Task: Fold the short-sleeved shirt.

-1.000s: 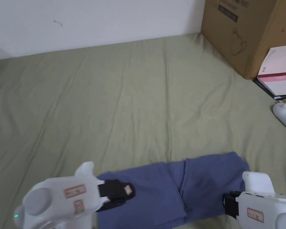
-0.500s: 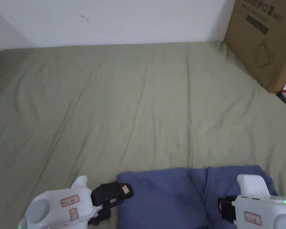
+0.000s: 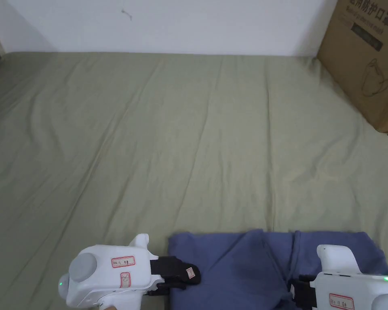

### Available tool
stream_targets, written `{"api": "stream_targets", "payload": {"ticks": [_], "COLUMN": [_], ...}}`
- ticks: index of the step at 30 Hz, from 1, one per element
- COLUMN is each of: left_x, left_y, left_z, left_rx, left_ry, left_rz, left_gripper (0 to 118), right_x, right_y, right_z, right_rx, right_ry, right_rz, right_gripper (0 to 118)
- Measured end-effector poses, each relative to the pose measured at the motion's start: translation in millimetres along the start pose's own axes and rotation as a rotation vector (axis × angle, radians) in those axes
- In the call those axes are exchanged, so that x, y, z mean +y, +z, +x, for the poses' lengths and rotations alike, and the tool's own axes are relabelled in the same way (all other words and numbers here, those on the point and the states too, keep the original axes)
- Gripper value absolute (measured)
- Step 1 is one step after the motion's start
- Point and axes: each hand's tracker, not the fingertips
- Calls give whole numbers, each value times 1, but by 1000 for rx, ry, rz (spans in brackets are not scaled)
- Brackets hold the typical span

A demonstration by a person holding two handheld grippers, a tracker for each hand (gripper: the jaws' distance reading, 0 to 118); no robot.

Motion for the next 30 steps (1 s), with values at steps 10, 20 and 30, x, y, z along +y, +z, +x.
{"api": "stream_targets", "payload": {"ticks": [10, 20, 30], "left_x": [30, 43, 37], "left_y": [114, 233, 205], "left_z": [-12, -22, 66], "left_rx": [206, 483, 565], "left_ry": [-180, -137, -67], "left_rz": [44, 144, 207], "left_gripper": [7, 7, 7], "right_x": [5, -1, -2], "right_y": [4, -9, 2], "right_z": [-16, -29, -12], "right_rx": [0, 31, 76], "right_ry": [18, 22, -33], "right_rz": [11, -13, 14], "right_gripper": [0, 0, 0]}}
